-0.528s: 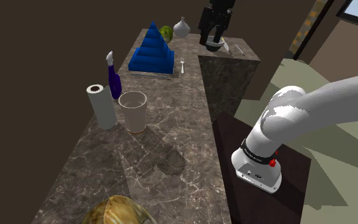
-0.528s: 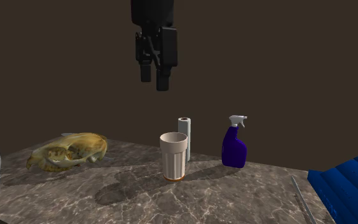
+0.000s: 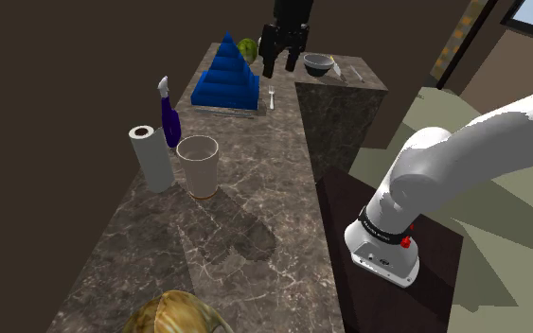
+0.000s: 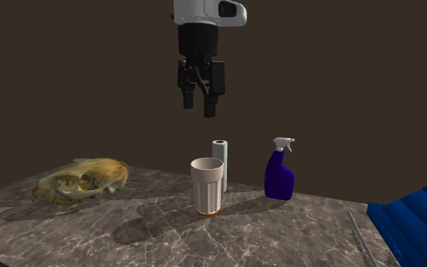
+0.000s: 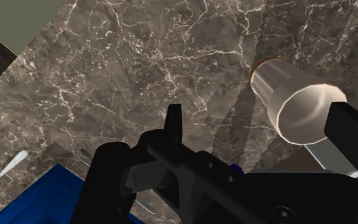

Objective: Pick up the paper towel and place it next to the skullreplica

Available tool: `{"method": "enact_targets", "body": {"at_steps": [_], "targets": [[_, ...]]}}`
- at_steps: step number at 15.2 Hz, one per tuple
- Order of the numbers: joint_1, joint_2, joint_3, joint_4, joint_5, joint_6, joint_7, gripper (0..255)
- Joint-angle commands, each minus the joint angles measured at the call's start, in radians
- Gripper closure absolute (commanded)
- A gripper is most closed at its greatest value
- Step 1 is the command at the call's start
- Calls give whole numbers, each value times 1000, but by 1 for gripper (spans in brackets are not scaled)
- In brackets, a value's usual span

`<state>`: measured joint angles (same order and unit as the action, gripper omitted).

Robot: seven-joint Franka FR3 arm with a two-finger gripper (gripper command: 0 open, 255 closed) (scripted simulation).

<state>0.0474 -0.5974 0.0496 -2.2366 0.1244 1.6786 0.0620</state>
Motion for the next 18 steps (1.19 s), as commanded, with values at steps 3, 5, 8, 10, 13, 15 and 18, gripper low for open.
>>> {"method": "enact_targets", "body": {"at_steps": [3,5,8,10,13,15,18], "targets": [[20,119,52,43,-2,84,24,0],[29,181,79,73,-7,120,39,0],[42,278,118,125,-23,169,66,0],[51,345,143,166,-39,196,85,0],[65,449,178,236,-72,230,118,0],[76,520,198,288,-99,248,141,0],[97,630,225,376,-147,264,177,0]]}}
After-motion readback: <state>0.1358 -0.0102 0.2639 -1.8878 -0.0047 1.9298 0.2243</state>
